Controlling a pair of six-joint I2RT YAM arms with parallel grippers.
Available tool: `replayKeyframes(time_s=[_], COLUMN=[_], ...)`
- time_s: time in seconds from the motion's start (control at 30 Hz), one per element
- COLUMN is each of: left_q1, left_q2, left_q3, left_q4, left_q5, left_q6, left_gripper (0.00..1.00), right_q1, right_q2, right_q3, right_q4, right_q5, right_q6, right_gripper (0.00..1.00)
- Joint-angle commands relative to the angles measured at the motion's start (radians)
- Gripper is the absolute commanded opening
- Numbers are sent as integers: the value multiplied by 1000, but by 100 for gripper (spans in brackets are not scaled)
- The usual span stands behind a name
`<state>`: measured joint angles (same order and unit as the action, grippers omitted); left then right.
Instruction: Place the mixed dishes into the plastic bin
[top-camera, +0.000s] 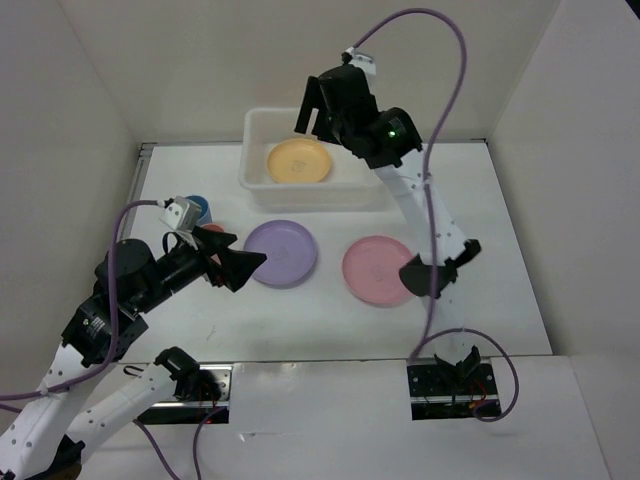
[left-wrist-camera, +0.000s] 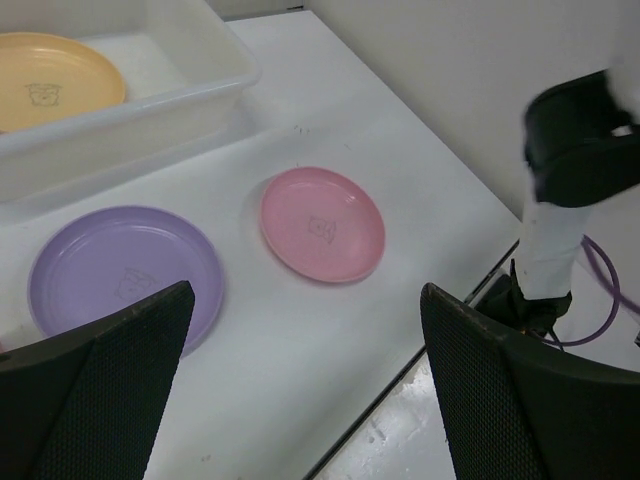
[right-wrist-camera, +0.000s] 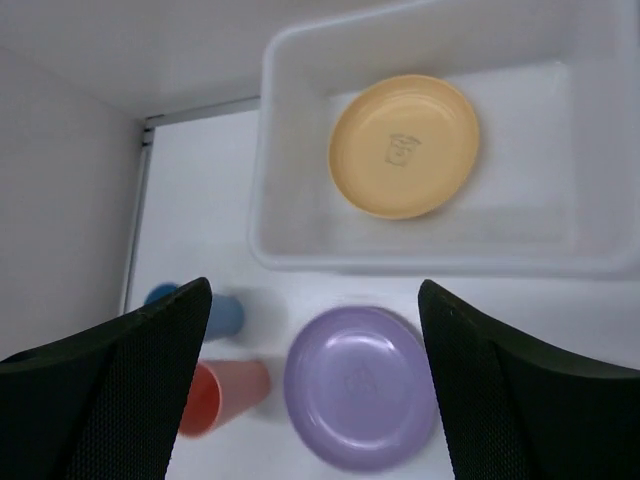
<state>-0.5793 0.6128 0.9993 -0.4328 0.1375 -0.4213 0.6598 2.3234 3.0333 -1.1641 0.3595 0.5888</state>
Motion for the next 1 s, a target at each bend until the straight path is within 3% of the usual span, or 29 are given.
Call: replayKeyframes(time_s=[0.0, 0.07, 0.1, 0.13, 0.2, 0.23, 0.3, 0.33, 0.37, 0.43, 0.5, 0.63, 0.77, 0.97], left_q1=[4, 4, 13, 13, 13, 13, 13, 13, 13, 13, 13, 13, 13, 13], left_q2=[-21, -12, -12, -2, -2, -2, -2, -2, 13, 25, 25, 16, 47, 47], left_q3=[2, -7, -7, -19, -33, -48, -62, -71, -71, -71, -71, -102, -102, -102], left_q4=[58, 58, 58, 58, 84, 95, 126, 126, 138, 138, 129, 152, 161, 161], left_q5=[43, 53, 62, 62, 74, 85, 97, 109, 109, 123, 123, 134, 160, 169], left_q6=[-4, -13, -13, -13, -22, -22, -31, -40, -40, -40, -40, -53, -63, -63], left_gripper=[100, 100, 100, 100, 100, 100, 100, 100, 100, 100, 100, 100, 100, 100], right_q1=[44, 95, 95, 95, 95, 71, -16, -140, -205, -317, -434, -529, -575, -563], right_q2=[-267, -367, -492, -562, -791, -873, -1105, -1169, -1220, -1330, -1386, -1437, -1301, -1115], right_q3=[-264, -460, -544, -730, -943, -1170, -1409, -1612, -1699, -1892, -2034, -2168, -2191, -2272], right_q4=[-143, -143, -143, -129, -28, 104, 266, 335, 424, 457, 472, 517, 563, 710], right_q5=[238, 281, 309, 321, 322, 259, 127, -33, -106, -239, -280, -289, -300, -323], right_q6=[31, 63, 92, 123, 160, 160, 129, 115, 100, 100, 89, 89, 89, 98], right_gripper=[89, 89, 89, 89, 89, 89, 89, 89, 89, 89, 89, 82, 71, 71])
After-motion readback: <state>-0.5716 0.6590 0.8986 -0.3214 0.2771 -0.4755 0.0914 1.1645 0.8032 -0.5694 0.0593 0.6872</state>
